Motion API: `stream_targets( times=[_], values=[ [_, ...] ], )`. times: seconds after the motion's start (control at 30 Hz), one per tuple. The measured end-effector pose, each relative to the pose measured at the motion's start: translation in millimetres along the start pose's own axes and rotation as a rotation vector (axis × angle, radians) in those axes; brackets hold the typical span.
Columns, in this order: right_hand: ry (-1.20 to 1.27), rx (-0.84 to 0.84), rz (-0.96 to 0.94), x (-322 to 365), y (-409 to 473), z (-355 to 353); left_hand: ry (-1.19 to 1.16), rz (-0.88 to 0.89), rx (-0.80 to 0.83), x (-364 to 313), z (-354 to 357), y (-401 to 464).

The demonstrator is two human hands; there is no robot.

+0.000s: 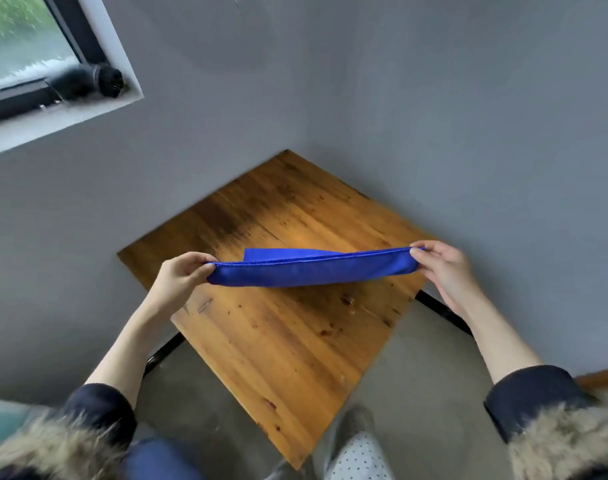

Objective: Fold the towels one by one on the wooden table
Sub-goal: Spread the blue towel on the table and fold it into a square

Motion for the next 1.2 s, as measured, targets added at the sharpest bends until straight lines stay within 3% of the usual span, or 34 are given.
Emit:
stream_targets(
  times=[0.17, 0.27, 0.4, 0.67, 1.2],
  values=[
    [-0.141, 0.05, 0.254, -86.6, -26.8, -3.8, -0.092, -0.354, 0.162, 81.7, 32.4, -43.7],
    [-0.18, 0.04, 0.34, -115.1, -32.2, -5.0, -0.114, -0.464, 0.194, 107.2, 46.8, -58.5],
    [-0.193, -0.009, 0.366, -130.6, -21.2, -0.7, -0.115, -0.471, 0.121, 119.5, 49.4, -46.6],
    [-0.19, -0.098, 0.368, -146.1, 26.7, 9.4, -0.031, -0.318, 0.055, 124.8, 66.5, 15.3],
    [-0.246, -0.088, 0.42, -185.0, 89.0, 32.6, 0.126, -0.389, 0.05, 191.3, 80.8, 74.6]
  ],
)
Point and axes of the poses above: each hand's wrist, its own y-axis towards the middle knuckle, its own z-axis out of the palm, x = y × z, the point moved 6 cm from there along y, towards the middle knuckle, and after that the axes turned 8 degrees about -y, right-handed, at the moved point
